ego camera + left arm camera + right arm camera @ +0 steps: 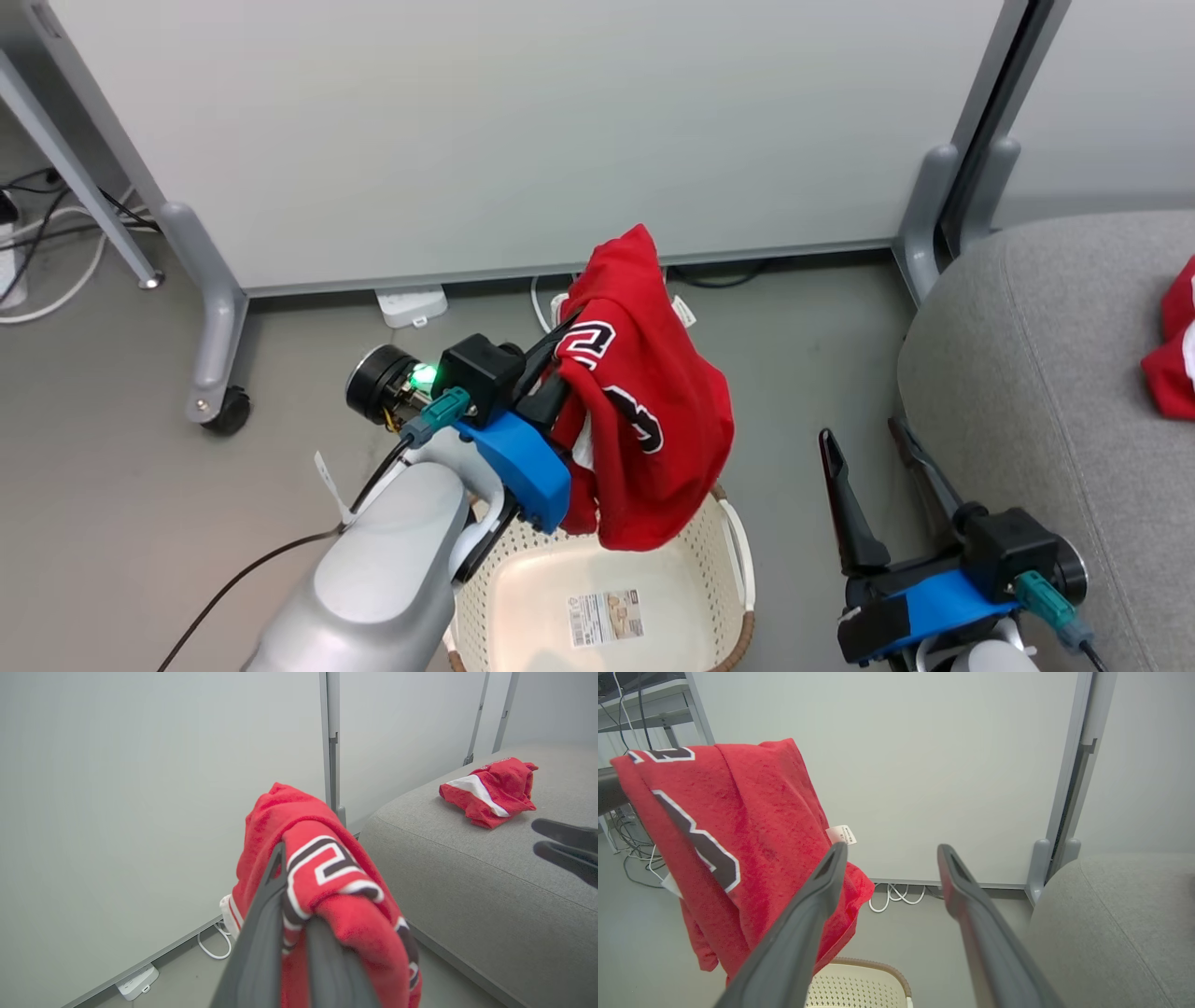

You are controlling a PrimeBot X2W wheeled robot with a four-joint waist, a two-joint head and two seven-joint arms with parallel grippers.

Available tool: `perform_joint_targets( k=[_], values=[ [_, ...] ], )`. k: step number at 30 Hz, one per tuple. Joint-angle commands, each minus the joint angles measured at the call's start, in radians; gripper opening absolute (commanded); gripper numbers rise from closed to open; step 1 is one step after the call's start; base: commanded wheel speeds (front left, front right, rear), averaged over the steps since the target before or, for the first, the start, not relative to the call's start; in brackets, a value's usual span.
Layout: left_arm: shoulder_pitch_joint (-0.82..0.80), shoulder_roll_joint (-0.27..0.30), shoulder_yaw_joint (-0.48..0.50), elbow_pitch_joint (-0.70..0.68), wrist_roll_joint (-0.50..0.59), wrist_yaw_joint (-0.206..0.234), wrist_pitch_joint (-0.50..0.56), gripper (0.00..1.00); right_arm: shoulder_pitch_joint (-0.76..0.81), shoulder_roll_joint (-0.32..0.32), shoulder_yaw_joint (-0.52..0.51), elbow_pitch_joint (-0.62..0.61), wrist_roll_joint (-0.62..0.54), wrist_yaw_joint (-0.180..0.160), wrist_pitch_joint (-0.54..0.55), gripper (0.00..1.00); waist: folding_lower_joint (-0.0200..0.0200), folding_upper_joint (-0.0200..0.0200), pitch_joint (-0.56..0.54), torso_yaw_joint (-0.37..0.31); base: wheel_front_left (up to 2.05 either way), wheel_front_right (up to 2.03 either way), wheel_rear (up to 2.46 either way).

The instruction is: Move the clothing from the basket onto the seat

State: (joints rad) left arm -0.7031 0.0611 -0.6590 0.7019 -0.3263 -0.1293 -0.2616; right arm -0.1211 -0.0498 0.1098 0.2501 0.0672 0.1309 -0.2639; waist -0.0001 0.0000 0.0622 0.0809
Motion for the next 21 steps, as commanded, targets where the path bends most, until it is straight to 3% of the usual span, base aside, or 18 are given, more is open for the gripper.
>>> perform_joint_targets(
  k=[1, 21],
  values=[
    [-0.023, 0.0, -0.008, -0.005, -0.008, -0.001, -0.005, 0.0, 0.021, -0.001, 0.007, 0.002, 0.004, 0.0, -0.001, 1.0, 0.0001, 0.0, -0.024, 0.013, 0.0, 0.0, 0.0],
    [-0.073, -0.01, -0.075, 0.005, -0.044, 0.003, -0.005, 0.0, 0.035, -0.003, 0.099, -0.006, 0.012, 0.0, -0.001, 1.0, 0.0001, 0.0, -0.078, 0.02, 0.0, 0.0, 0.0]
  ],
)
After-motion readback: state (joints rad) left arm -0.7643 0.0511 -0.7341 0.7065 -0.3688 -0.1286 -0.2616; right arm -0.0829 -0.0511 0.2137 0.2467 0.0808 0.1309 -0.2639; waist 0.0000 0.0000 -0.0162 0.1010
